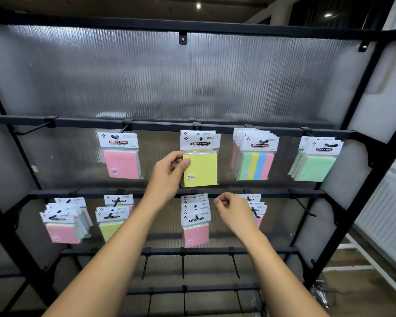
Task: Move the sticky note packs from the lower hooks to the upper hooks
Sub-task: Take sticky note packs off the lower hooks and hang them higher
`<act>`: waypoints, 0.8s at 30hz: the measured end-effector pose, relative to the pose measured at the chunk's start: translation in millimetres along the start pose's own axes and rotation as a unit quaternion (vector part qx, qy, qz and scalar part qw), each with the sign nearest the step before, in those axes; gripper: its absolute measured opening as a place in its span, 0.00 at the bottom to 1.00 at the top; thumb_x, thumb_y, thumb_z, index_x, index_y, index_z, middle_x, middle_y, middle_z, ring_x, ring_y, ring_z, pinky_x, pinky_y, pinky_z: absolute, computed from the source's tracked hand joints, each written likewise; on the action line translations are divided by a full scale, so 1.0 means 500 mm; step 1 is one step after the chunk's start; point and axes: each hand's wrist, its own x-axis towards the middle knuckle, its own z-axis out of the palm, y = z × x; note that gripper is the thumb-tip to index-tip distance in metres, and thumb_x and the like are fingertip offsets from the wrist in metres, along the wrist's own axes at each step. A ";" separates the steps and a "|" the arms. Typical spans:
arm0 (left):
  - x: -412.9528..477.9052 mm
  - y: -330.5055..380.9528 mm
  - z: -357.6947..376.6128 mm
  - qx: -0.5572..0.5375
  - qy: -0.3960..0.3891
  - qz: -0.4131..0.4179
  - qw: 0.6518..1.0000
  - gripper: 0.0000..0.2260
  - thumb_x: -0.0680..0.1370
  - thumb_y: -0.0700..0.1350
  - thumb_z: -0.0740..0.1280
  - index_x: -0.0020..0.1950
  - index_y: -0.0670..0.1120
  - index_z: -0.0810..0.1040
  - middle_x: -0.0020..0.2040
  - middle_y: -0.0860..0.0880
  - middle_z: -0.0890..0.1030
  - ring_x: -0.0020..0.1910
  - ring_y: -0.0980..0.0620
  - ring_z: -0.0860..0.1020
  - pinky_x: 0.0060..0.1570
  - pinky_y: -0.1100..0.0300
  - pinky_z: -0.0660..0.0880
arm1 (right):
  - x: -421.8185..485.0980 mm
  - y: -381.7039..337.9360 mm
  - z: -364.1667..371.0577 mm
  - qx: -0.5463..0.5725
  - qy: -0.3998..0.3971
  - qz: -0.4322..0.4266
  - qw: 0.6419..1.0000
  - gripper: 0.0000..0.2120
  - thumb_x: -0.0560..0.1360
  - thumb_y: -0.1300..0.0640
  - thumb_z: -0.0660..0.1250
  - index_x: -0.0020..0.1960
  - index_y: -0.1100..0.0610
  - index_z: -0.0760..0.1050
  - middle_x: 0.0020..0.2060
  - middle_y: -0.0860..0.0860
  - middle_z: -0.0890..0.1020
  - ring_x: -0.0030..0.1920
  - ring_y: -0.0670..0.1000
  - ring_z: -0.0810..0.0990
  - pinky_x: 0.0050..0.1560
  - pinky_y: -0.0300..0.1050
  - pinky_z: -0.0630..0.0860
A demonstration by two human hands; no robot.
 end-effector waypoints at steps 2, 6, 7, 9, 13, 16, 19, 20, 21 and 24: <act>-0.002 0.002 0.002 -0.006 0.001 -0.003 1.000 0.04 0.80 0.42 0.65 0.52 0.48 0.79 0.49 0.40 0.82 0.44 0.56 0.76 0.45 0.59 0.76 | 0.000 0.001 0.000 0.000 -0.001 -0.001 1.000 0.07 0.78 0.51 0.63 0.47 0.52 0.78 0.37 0.45 0.81 0.42 0.49 0.79 0.43 0.44 0.75; 0.002 0.002 0.005 0.000 0.005 -0.014 1.000 0.05 0.80 0.43 0.64 0.53 0.47 0.79 0.43 0.47 0.81 0.40 0.60 0.76 0.41 0.59 0.76 | 0.001 0.005 0.000 0.005 -0.006 0.000 1.000 0.07 0.79 0.51 0.63 0.48 0.51 0.79 0.37 0.46 0.81 0.42 0.48 0.79 0.43 0.44 0.75; 0.004 0.003 0.006 0.001 0.008 -0.013 1.000 0.04 0.80 0.43 0.64 0.52 0.46 0.79 0.41 0.49 0.79 0.37 0.61 0.74 0.38 0.61 0.75 | 0.001 0.005 0.000 0.007 -0.007 0.001 1.000 0.07 0.79 0.51 0.63 0.48 0.51 0.79 0.37 0.46 0.81 0.42 0.48 0.79 0.43 0.44 0.75; 0.011 0.004 0.009 0.007 0.015 -0.012 1.000 0.05 0.80 0.43 0.64 0.51 0.44 0.79 0.39 0.49 0.75 0.35 0.61 0.71 0.36 0.65 0.71 | 0.001 0.007 -0.001 0.009 -0.008 0.003 1.000 0.07 0.79 0.51 0.63 0.48 0.51 0.79 0.38 0.46 0.82 0.41 0.48 0.79 0.43 0.44 0.75; 0.020 0.010 0.015 0.012 0.019 -0.014 1.000 0.06 0.81 0.42 0.63 0.49 0.40 0.78 0.39 0.48 0.75 0.33 0.62 0.69 0.33 0.71 0.67 | 0.003 0.012 -0.002 0.009 -0.010 0.005 1.000 0.07 0.78 0.51 0.62 0.47 0.50 0.78 0.38 0.46 0.82 0.41 0.47 0.79 0.43 0.44 0.76; 0.019 0.019 0.023 -0.006 0.021 -0.009 1.000 0.05 0.81 0.40 0.62 0.50 0.42 0.78 0.38 0.54 0.76 0.32 0.67 0.73 0.33 0.75 0.68 | 0.004 0.015 -0.003 0.010 -0.014 0.005 1.000 0.07 0.79 0.51 0.62 0.47 0.50 0.78 0.38 0.46 0.82 0.41 0.47 0.79 0.45 0.45 0.77; 0.013 0.022 0.028 -0.035 0.044 0.004 0.998 0.04 0.81 0.38 0.62 0.48 0.42 0.76 0.35 0.57 0.74 0.31 0.67 0.73 0.33 0.75 0.67 | 0.006 0.016 -0.007 0.005 -0.012 0.007 1.000 0.07 0.79 0.51 0.62 0.47 0.50 0.78 0.37 0.45 0.81 0.41 0.47 0.79 0.44 0.44 0.77; 0.012 0.022 0.029 -0.044 0.049 0.006 0.998 0.04 0.81 0.38 0.62 0.48 0.43 0.76 0.34 0.57 0.74 0.30 0.67 0.72 0.33 0.74 0.66 | 0.007 0.016 -0.007 0.004 -0.011 0.007 1.000 0.07 0.79 0.51 0.62 0.47 0.50 0.78 0.37 0.44 0.81 0.41 0.48 0.79 0.44 0.45 0.77; 0.011 0.017 0.029 -0.049 0.051 0.007 0.997 0.04 0.81 0.39 0.63 0.47 0.44 0.76 0.35 0.57 0.73 0.30 0.66 0.71 0.33 0.74 0.66 | 0.008 0.016 -0.008 0.002 -0.011 0.008 1.000 0.07 0.79 0.51 0.62 0.47 0.50 0.78 0.37 0.44 0.81 0.41 0.48 0.79 0.44 0.45 0.77; 0.009 0.003 0.028 -0.044 0.051 0.007 0.998 0.05 0.81 0.41 0.63 0.46 0.49 0.76 0.38 0.54 0.75 0.35 0.65 0.70 0.38 0.72 0.68 | 0.011 0.016 -0.005 0.003 -0.013 0.010 1.000 0.07 0.79 0.51 0.62 0.47 0.50 0.78 0.36 0.44 0.81 0.41 0.48 0.79 0.44 0.46 0.77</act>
